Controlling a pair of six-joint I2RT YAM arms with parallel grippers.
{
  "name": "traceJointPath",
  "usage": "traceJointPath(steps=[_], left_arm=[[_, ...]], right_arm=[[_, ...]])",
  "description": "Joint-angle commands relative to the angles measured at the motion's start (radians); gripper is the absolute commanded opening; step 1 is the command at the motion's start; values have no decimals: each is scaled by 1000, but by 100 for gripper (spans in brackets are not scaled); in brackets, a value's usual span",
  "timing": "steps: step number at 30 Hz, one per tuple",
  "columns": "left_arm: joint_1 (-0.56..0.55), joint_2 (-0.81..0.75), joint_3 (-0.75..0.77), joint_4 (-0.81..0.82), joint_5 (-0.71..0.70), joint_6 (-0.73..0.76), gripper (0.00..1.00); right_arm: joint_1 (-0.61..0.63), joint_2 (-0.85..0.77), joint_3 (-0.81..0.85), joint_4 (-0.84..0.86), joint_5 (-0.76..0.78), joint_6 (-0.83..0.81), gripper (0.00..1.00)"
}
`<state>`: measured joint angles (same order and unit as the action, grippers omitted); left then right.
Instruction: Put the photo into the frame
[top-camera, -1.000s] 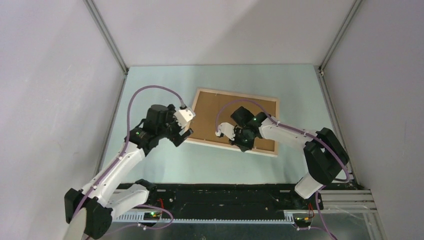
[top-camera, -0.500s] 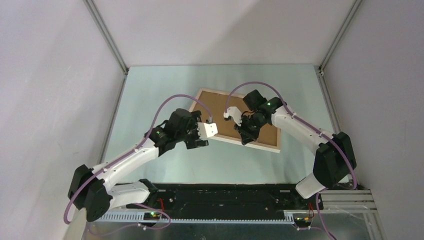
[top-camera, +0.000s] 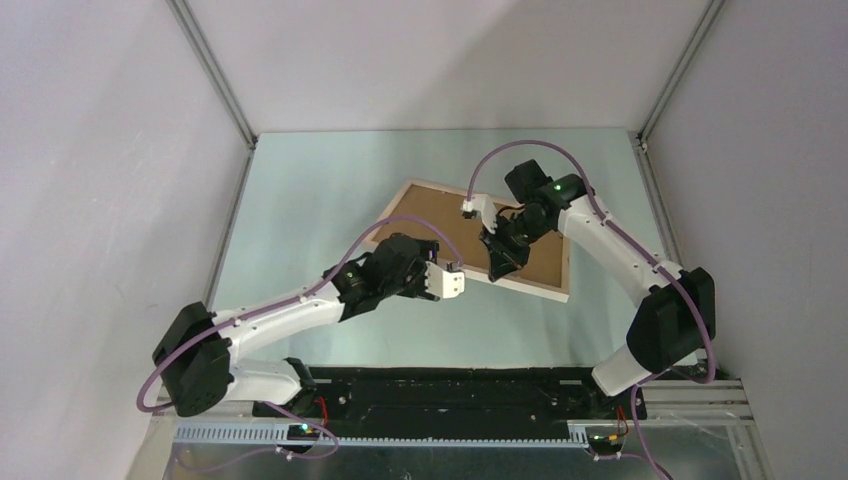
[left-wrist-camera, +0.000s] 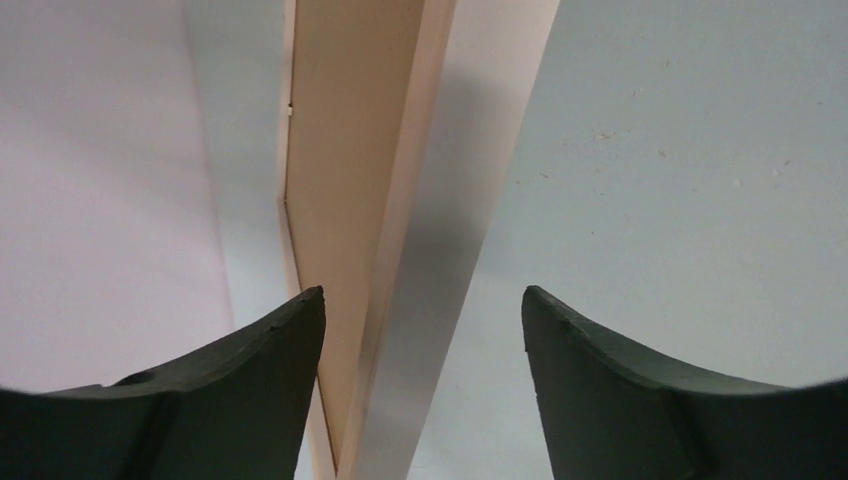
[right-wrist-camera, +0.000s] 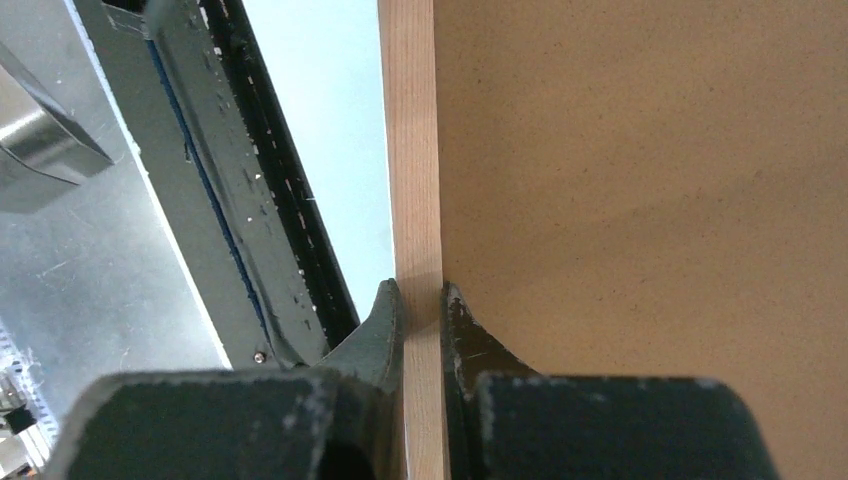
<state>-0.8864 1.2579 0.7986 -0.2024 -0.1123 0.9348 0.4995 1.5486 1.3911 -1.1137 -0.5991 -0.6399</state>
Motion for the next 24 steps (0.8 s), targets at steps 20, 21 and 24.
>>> traceJointPath(steps=[20, 21, 24], left_arm=[[-71, 84, 77, 79, -203, 29, 13], [-71, 85, 78, 77, -210, 29, 11], [-71, 82, 87, 64, -216, 15, 2]], right_arm=[[-34, -61, 54, -26, -15, 79, 8], [-33, -72, 53, -16, -5, 96, 11], [-33, -99, 50, 3, 30, 123, 27]])
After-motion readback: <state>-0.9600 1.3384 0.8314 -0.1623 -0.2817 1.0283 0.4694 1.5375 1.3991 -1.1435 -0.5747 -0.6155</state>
